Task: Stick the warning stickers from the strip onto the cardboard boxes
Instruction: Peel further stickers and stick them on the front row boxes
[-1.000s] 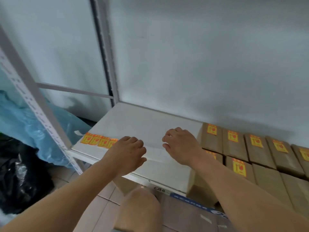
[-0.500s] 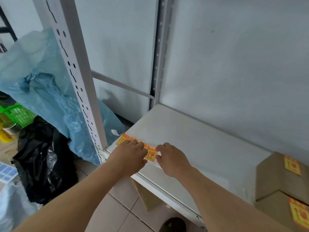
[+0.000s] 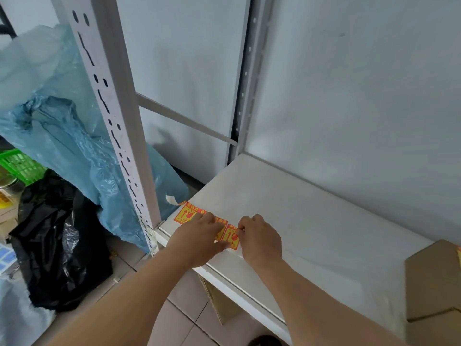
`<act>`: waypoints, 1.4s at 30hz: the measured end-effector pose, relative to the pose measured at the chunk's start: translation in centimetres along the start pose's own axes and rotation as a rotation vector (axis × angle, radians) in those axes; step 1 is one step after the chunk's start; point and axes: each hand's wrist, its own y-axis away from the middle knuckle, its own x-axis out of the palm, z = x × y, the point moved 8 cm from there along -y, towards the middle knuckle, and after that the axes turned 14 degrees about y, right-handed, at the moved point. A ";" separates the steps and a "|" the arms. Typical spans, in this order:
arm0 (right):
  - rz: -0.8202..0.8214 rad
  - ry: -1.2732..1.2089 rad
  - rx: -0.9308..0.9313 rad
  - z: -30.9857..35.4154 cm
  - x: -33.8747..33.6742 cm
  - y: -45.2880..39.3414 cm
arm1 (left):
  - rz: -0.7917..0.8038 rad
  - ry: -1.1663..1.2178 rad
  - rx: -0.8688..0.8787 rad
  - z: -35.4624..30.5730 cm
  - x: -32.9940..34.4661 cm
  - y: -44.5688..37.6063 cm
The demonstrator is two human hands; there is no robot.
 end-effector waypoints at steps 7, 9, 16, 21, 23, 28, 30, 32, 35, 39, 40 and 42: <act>-0.041 0.018 -0.021 0.2 -0.5 0.6 | 0.002 -0.002 -0.027 0.4 0.5 -0.3; -0.051 0.010 -0.025 0.2 -0.5 0.8 | 0.014 0.003 -0.024 0.4 0.6 -0.3; -0.044 -0.065 -0.062 -0.4 -0.8 1.4 | 0.051 -0.006 -0.044 0.4 1.0 -0.3; 0.001 -0.242 0.004 -1.8 -0.8 1.9 | 0.080 -0.009 -0.053 0.1 1.0 -0.1; 0.013 -0.323 0.052 -2.9 -1.0 2.2 | 0.100 0.002 -0.074 0.1 1.1 -0.1; 0.043 -0.332 0.062 -5.7 -1.9 3.7 | 0.129 -0.012 -0.091 -0.5 0.7 0.0; 0.068 -0.312 0.047 -7.0 -2.8 4.5 | 0.127 -0.063 -0.069 -1.7 0.3 0.2; 0.085 -0.287 0.026 -8.5 -4.2 5.8 | 0.083 -0.129 -0.005 -3.7 -0.3 0.7; 0.105 -0.274 0.010 -11.6 -6.6 8.5 | -0.026 -0.179 0.132 -8.1 -0.8 2.1; 0.124 -0.240 0.044 -17.1 -9.4 13.4 | -0.171 -0.181 0.371 -16.0 -0.4 4.4; 0.125 -0.221 0.058 -18.6 -10.0 14.8 | -0.183 -0.172 0.417 -18.2 -0.1 4.9; 0.120 -0.192 0.098 -21.7 -11.3 17.5 | -0.194 -0.161 0.494 -22.9 0.5 5.7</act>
